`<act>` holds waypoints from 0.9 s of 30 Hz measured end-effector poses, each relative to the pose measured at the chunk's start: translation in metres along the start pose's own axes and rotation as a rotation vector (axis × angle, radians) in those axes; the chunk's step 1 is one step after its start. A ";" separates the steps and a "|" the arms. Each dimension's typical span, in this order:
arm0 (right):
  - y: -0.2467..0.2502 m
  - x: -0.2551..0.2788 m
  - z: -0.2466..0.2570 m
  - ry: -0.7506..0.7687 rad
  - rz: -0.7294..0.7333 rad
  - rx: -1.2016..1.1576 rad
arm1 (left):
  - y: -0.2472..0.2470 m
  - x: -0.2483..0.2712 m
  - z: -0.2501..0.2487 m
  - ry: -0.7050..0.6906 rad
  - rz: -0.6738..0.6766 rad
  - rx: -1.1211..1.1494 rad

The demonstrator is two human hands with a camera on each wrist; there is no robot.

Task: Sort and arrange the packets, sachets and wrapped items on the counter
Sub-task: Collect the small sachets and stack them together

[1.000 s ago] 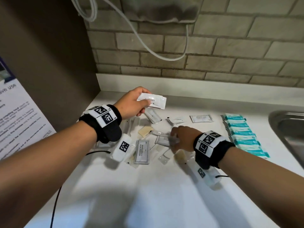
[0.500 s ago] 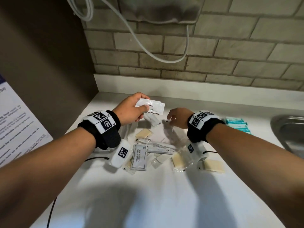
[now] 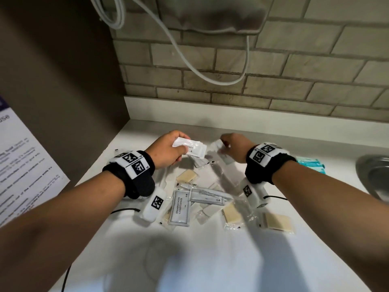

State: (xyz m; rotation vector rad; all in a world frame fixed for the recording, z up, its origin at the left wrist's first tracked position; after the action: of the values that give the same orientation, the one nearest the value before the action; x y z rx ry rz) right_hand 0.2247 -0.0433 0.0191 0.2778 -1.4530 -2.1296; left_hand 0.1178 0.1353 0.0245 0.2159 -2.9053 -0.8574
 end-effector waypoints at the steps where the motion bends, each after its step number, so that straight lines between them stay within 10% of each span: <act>1: 0.009 0.003 0.009 0.062 -0.054 -0.103 | -0.001 0.000 0.003 0.018 0.004 -0.013; 6: 0.031 0.027 0.051 0.264 -0.023 -0.476 | -0.003 0.004 0.006 0.087 -0.011 0.003; 11: 0.012 0.047 0.058 0.284 0.013 -0.416 | -0.003 0.021 -0.014 0.065 0.028 0.304; 18: -0.006 0.085 0.039 0.248 -0.206 -0.332 | -0.047 0.046 -0.024 0.005 0.259 0.167; 27: -0.025 0.161 0.003 0.016 0.145 -0.241 | -0.094 0.082 -0.029 -0.067 0.404 -0.019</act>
State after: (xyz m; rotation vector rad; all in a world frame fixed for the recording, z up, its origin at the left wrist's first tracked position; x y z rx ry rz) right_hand 0.0814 -0.1216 0.0185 0.0961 -1.1555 -2.1508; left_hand 0.0513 0.0282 0.0026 -0.3958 -2.8434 -0.8300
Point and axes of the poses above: each hand's wrist, its own x-axis away from the middle knuckle, its own y-axis out of the back of the hand, z = x × y, the point moved 4 cm from there along -x, towards the middle knuckle, and after that the axes turned 5 degrees about -x, right-handed, at the moved point
